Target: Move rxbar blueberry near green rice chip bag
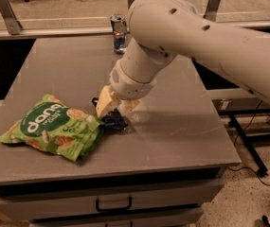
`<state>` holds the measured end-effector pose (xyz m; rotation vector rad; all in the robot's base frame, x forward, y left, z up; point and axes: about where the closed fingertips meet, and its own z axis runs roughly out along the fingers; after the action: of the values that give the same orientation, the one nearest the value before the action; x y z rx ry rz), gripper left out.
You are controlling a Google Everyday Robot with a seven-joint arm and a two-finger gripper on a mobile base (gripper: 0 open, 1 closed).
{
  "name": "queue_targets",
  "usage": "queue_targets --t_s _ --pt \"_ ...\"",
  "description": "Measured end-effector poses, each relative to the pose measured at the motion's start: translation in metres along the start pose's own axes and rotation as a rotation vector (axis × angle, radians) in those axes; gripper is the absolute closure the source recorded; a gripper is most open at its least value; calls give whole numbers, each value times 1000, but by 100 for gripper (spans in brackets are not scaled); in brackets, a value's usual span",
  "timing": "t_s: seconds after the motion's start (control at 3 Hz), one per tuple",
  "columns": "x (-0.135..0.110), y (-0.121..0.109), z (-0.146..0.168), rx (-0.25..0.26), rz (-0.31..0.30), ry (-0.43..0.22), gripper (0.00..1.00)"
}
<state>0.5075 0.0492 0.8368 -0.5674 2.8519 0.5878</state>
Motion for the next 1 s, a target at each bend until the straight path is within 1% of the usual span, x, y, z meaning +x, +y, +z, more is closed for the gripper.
queue_targets --t_s 0.33,0.67,1.0 --pt "4 16 1 -24 6 -7 13" --pt "3 18 -9 -10 16 -47 0" --pt "-9 5 -35 45 49 -132 0"
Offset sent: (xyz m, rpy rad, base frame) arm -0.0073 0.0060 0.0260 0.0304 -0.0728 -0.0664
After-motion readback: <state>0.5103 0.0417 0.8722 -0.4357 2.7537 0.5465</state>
